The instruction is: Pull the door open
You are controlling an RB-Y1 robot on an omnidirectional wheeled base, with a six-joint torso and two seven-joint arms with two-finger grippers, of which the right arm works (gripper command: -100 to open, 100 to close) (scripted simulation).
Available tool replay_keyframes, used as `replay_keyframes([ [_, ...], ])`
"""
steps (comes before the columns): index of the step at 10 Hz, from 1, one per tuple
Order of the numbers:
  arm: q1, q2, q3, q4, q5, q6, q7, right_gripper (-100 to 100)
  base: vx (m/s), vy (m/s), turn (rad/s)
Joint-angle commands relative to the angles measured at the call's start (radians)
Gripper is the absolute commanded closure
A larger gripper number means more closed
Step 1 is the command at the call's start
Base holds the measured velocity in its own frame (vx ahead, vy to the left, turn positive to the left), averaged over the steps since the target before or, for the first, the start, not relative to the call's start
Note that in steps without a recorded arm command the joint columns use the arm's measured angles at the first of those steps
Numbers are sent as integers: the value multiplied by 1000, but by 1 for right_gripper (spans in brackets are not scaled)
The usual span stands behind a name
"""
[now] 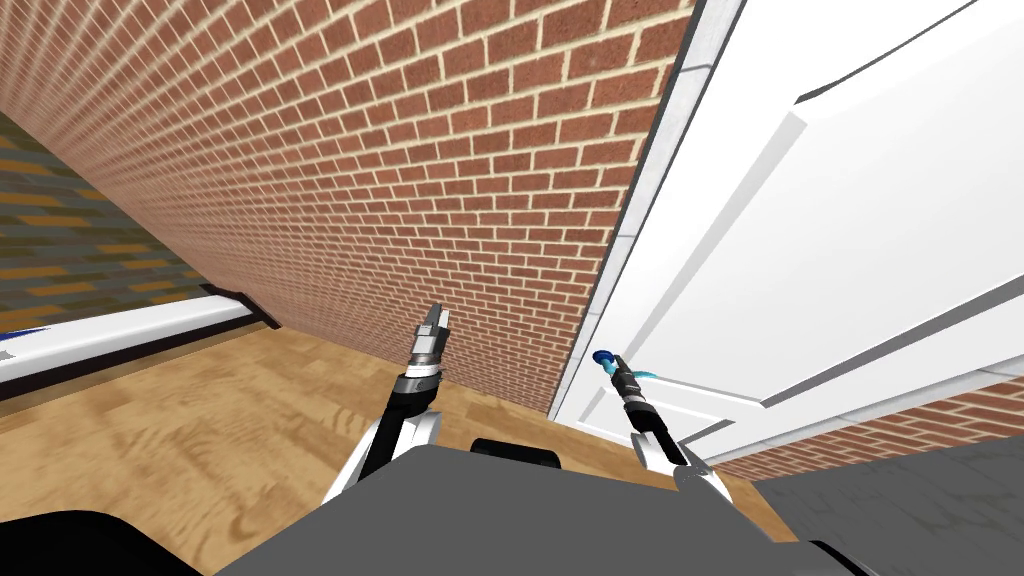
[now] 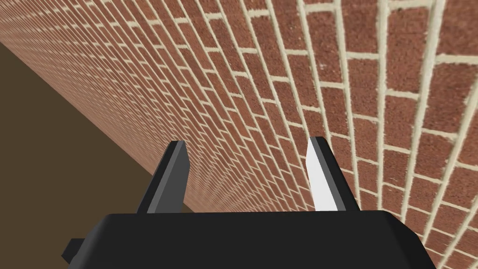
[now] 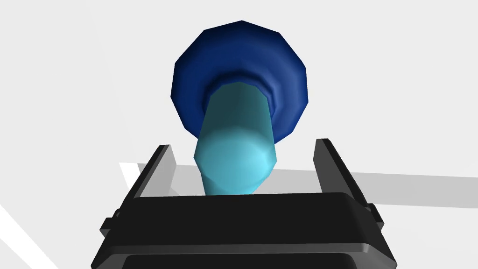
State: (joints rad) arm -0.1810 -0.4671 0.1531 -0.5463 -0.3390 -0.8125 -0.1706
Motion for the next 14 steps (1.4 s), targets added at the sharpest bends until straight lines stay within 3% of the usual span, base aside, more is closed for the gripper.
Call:
replay_keyframes([
  [1, 1, 0, 0, -3, 0, 3, 1, 100, 0, 0, 0],
  [6, 1, 0, 0, -3, 0, 3, 1, 100, -7, 0, 2],
  [14, 49, -61, 100, -34, 38, -67, -91, 100, -195, -69, 91],
])
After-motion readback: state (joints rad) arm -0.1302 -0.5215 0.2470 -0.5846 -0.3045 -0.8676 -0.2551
